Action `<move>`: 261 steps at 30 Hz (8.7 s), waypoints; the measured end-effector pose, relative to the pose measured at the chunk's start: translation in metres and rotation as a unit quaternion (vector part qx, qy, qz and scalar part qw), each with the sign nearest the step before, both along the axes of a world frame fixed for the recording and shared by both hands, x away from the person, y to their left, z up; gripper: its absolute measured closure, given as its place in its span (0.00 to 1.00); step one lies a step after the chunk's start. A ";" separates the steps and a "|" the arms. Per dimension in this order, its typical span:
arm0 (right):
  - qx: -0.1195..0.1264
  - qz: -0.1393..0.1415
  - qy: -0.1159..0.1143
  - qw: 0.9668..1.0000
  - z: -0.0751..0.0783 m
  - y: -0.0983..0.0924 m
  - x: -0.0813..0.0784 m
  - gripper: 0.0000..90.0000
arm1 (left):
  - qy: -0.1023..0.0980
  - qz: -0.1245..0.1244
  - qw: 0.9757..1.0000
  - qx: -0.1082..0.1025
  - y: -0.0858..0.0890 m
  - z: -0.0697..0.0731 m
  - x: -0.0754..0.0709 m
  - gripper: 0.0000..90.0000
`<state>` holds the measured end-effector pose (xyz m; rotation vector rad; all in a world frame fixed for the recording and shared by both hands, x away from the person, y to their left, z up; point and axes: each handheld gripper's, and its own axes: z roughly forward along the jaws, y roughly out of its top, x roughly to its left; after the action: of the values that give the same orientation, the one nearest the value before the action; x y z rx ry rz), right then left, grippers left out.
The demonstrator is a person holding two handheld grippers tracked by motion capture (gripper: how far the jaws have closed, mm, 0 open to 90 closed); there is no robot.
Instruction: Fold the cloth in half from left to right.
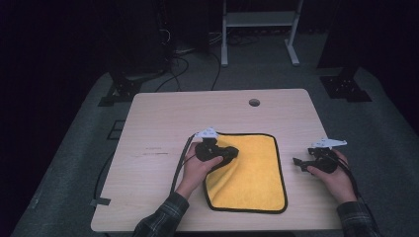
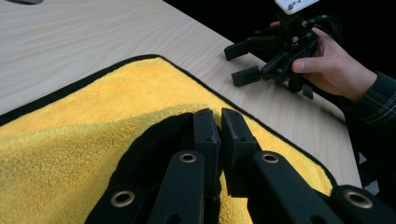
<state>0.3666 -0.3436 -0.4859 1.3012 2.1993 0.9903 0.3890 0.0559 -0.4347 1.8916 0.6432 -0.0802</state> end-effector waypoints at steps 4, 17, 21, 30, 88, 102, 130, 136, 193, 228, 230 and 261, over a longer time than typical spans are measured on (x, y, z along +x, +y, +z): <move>0.000 0.000 0.000 1.000 0.000 0.000 0.000 0.22 | 0.003 -0.010 1.000 0.001 -0.010 -0.001 0.002 0.95; -0.001 0.000 0.000 1.000 0.000 0.000 0.000 0.22 | 0.010 -0.035 0.999 0.001 -0.046 -0.007 0.008 0.95; 0.000 0.001 -0.001 1.000 0.000 0.000 0.000 0.22 | 0.015 -0.040 0.999 -0.004 -0.057 -0.008 0.010 0.95; 0.000 0.003 0.000 1.000 0.000 0.000 0.001 0.22 | 0.022 -0.060 0.998 0.002 -0.082 -0.012 0.013 0.95; -0.001 0.005 -0.001 1.000 0.000 0.001 0.002 0.21 | -0.008 0.071 0.983 0.170 -0.002 -0.033 0.001 0.57; -0.001 0.005 -0.001 1.000 0.000 0.001 0.002 0.21 | 0.002 0.071 0.980 0.187 -0.011 -0.037 -0.009 0.92; -0.001 0.001 0.000 1.000 0.000 0.002 0.001 0.22 | 0.006 0.122 0.972 0.201 0.080 -0.032 -0.016 0.76; -0.001 0.003 -0.001 1.000 0.000 0.002 0.001 0.22 | -0.018 0.143 0.971 0.192 0.102 -0.024 -0.022 0.44; 0.068 0.226 -0.024 0.971 0.059 0.189 0.025 0.63 | -0.061 0.132 0.962 0.231 0.136 -0.049 -0.044 0.00; 0.021 0.286 0.009 0.958 0.022 0.248 0.033 0.96 | -0.061 0.131 0.962 0.233 0.136 -0.049 -0.044 0.00; 0.027 0.280 0.007 0.960 0.025 0.245 0.034 0.96 | -0.061 0.131 0.962 0.233 0.136 -0.049 -0.044 0.00; 0.074 0.089 -0.032 0.993 0.046 0.172 0.091 0.96 | -0.062 0.131 0.962 0.233 0.136 -0.049 -0.044 0.00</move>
<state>0.4575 -0.1711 -0.4397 1.1318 2.2603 1.2661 0.3452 0.1921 -0.4836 2.2167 0.8769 0.3892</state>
